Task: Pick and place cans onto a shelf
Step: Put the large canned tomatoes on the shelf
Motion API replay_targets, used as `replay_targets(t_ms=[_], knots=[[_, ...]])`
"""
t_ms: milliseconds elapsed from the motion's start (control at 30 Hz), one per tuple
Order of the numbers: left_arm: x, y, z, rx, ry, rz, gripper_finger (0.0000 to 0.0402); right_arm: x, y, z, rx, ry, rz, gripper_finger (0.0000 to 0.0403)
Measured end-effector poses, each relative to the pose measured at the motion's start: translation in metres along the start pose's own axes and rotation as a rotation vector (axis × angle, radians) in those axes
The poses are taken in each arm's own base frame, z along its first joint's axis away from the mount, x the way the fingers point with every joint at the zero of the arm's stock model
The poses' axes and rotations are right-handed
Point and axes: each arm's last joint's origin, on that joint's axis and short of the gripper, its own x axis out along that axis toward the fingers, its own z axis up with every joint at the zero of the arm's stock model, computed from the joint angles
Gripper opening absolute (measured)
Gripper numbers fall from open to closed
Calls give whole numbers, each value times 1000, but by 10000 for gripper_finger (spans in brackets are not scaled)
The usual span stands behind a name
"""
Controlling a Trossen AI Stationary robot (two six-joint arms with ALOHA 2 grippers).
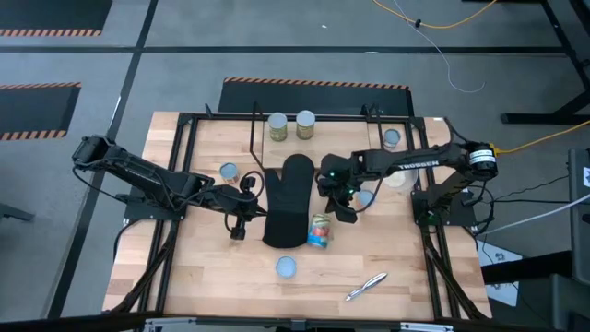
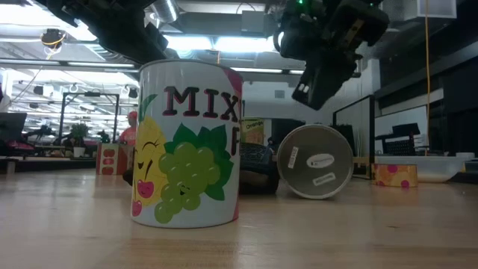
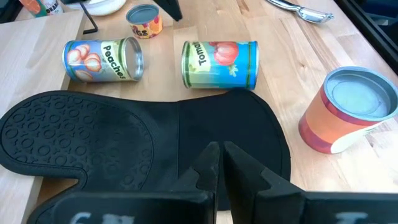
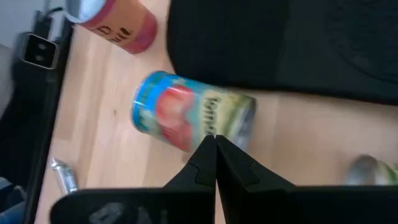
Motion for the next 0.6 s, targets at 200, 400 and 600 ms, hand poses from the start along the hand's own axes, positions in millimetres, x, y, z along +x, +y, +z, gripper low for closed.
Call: replay_targets(t_ms=[200,400,600], knots=[[0,0,0,0,0,0,14,-5,2,5,14,5,-7,11],[0,0,0,0,0,0,14,-5,2,6,14,-3,-7,50],[0,0,0,0,0,0,14,-2,1,7,41,-13,-5,103]])
